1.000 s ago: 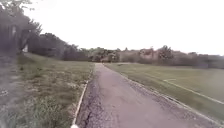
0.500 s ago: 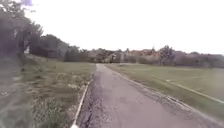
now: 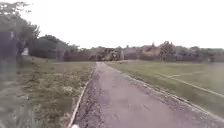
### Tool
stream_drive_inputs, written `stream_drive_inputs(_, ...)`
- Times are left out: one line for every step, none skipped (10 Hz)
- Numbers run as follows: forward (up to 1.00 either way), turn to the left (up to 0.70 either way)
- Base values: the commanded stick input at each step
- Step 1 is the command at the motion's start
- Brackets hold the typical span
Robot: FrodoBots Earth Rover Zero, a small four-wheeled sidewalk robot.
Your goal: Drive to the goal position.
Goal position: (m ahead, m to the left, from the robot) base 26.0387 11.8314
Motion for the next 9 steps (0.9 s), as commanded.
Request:
stream_drive_inputs(0.66,0.0)
stream_drive_inputs(0.66,0.0)
stream_drive_inputs(0.66,0.0)
stream_drive_inputs(0.66,0.0)
stream_drive_inputs(0.66,0.0)
stream_drive_inputs(0.66,0.0)
stream_drive_inputs(0.66,0.0)
stream_drive_inputs(0.66,0.0)
stream_drive_inputs(0.66,0.0)
